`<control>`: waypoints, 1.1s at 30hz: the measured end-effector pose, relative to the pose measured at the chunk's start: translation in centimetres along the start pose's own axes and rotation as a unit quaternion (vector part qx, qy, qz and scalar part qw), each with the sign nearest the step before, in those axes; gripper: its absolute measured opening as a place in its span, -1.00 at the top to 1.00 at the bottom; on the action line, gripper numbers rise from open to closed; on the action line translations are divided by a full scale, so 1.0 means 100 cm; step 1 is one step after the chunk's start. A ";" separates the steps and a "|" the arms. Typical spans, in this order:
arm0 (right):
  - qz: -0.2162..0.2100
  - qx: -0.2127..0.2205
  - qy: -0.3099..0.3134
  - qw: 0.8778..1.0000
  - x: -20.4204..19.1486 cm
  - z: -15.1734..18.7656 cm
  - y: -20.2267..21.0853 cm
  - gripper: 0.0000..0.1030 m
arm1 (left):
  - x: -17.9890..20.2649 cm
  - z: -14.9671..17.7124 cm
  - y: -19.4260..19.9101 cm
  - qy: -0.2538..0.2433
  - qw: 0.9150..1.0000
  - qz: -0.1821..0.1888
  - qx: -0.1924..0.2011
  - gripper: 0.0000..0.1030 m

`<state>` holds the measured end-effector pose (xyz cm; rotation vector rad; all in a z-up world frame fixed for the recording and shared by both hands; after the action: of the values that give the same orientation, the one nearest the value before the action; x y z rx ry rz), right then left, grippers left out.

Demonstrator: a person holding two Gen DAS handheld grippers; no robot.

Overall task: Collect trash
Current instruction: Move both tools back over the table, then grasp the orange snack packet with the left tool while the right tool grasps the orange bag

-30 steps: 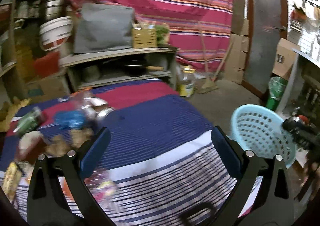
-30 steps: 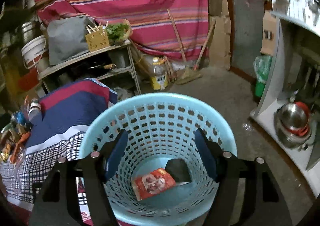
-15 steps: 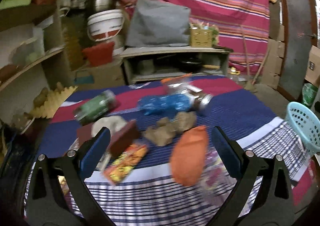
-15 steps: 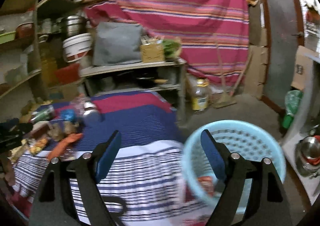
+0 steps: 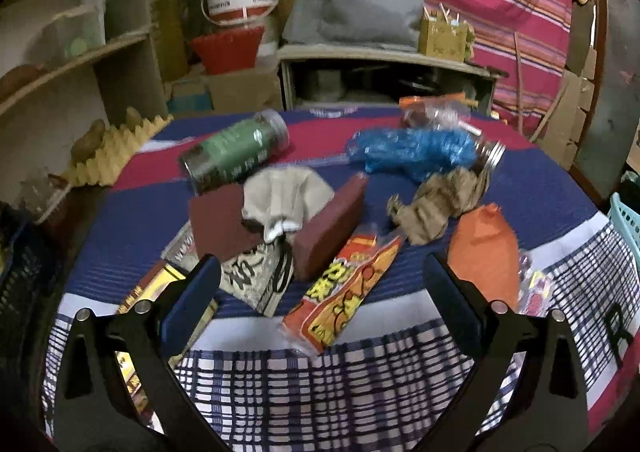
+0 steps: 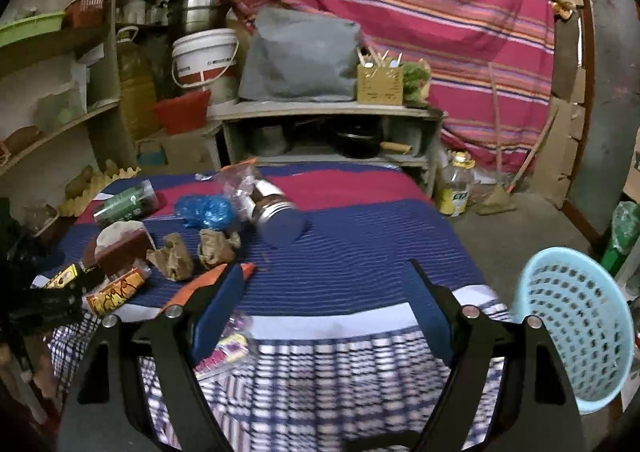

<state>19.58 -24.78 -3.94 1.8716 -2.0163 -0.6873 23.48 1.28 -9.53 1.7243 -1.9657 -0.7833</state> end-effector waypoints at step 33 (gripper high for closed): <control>0.015 -0.054 -0.010 0.998 0.014 0.025 -0.037 -0.55 | 0.028 0.016 -0.065 -0.028 0.994 0.049 -0.098 -0.26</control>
<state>21.25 -25.98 -8.20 1.7755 -1.9731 -0.7928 26.98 -1.75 -15.14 1.4971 -1.9225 -0.9643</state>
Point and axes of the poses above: each gripper's, at about its wrist camera, not at the fingertips, and y roughly against the way its jaws point, x to its right, z to its underside, the point moved 8 cm from there along -y, roughly the way its jaws point, and after that the axes turned 4 degrees about -y, right-handed, at the moved point
